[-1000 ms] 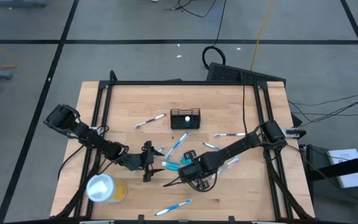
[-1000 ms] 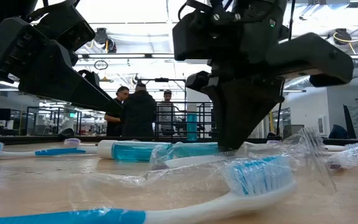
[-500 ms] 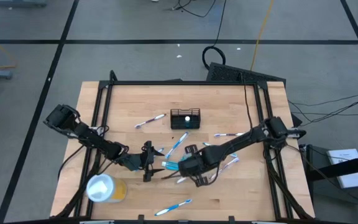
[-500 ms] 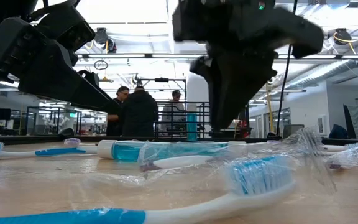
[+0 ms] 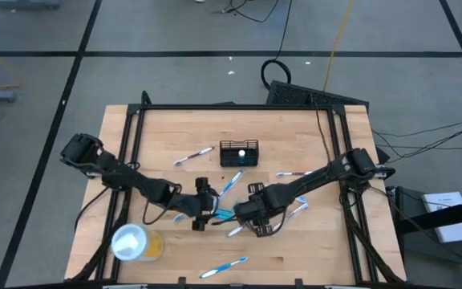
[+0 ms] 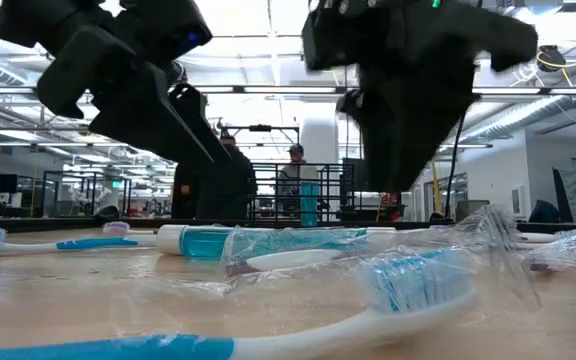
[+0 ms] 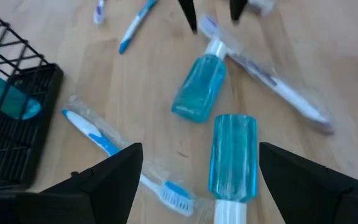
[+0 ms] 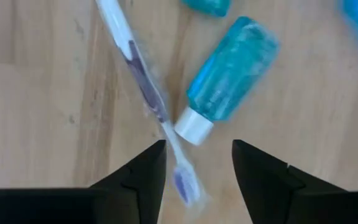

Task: Pick & Place toothbrushing station
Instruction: Put the blue mouthwash bottle into the black organizer

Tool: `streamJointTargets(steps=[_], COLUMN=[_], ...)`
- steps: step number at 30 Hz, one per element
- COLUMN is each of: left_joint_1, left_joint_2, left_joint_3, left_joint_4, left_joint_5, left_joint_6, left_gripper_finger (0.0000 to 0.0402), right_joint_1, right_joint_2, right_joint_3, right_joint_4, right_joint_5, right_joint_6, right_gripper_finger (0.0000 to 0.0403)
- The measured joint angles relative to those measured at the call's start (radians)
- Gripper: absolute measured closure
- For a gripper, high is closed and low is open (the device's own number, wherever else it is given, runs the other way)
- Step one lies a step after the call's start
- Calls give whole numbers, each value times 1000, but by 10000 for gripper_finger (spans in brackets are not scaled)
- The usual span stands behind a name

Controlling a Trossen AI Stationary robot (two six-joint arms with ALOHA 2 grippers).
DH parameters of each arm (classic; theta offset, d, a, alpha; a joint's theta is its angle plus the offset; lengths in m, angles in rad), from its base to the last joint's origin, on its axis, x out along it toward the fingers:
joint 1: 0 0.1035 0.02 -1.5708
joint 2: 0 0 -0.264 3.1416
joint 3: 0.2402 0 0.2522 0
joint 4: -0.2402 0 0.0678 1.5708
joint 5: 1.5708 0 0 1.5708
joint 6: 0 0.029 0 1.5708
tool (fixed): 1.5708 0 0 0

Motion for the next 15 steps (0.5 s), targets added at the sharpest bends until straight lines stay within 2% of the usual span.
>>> streamJointTargets(steps=[3,6,10,15], left_joint_1=[27,55,72,95], left_joint_2=[2,31,69,81], left_joint_3=[3,5,6,39], left_joint_4=[-13,4,71,73], left_joint_5=[36,63,95,141], left_joint_6=[18,20,45,70], left_gripper_finger=[76,76,76,76], right_joint_1=[4,10,10,9], right_joint_2=[-91,-254,-513,-742], right_joint_3=[-57,-213,-522,-895], right_joint_4=[110,347,781,1472], right_joint_5=[5,4,27,25], right_joint_6=[-6,-3,-30,-120], right_gripper_finger=[234,246,262,280])
